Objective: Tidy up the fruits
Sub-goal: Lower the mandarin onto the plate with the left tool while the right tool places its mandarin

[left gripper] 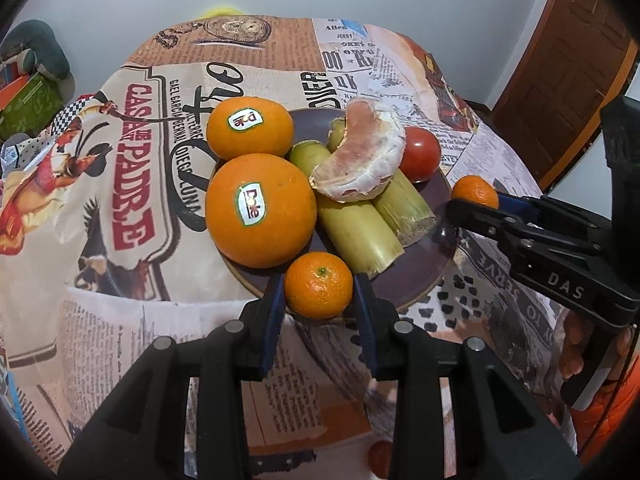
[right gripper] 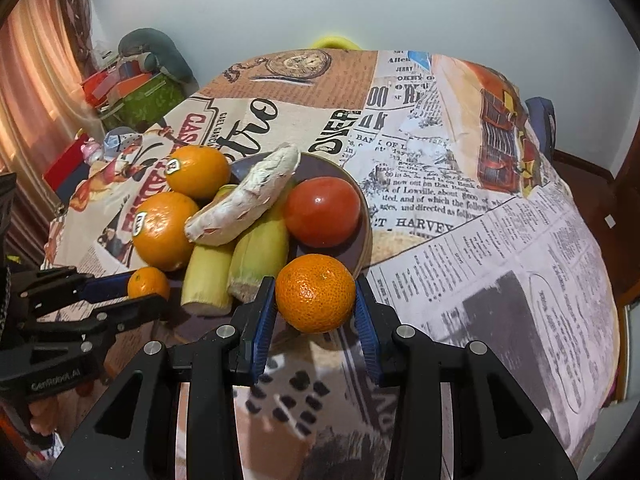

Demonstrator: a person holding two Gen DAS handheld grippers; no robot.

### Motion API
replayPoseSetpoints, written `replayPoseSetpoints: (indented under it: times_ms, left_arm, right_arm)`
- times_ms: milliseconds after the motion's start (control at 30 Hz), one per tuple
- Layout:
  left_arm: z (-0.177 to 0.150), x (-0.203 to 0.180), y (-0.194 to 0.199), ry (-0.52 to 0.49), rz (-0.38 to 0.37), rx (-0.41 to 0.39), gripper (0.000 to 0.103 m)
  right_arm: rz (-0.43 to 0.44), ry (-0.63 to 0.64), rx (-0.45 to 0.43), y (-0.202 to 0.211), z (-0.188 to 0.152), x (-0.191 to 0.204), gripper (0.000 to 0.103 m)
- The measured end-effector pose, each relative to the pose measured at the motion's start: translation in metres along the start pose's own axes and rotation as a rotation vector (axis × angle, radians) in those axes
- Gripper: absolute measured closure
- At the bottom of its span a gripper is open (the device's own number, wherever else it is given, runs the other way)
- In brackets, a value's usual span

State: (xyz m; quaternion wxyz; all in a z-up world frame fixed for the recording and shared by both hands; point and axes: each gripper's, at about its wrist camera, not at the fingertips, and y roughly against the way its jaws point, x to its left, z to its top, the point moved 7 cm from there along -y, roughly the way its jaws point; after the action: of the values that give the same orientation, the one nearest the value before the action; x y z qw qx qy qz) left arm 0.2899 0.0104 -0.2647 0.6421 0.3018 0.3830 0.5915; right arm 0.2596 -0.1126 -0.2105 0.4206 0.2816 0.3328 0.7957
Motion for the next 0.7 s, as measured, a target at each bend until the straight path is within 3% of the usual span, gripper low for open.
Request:
replayPoseSetpoints:
  times_ms: [600,700]
  left_arm:
    - [0.000,-0.001,-0.005,0.001,0.000,-0.009,0.068]
    - [-0.001,0.000,-0.002,0.007,0.005,-0.014,0.067]
  right_arm:
    - [0.005,-0.002,0.020,-0.013,0.006,-0.004,0.067]
    - [0.003,0.002,0.000,-0.005,0.006,-0.002,0.060]
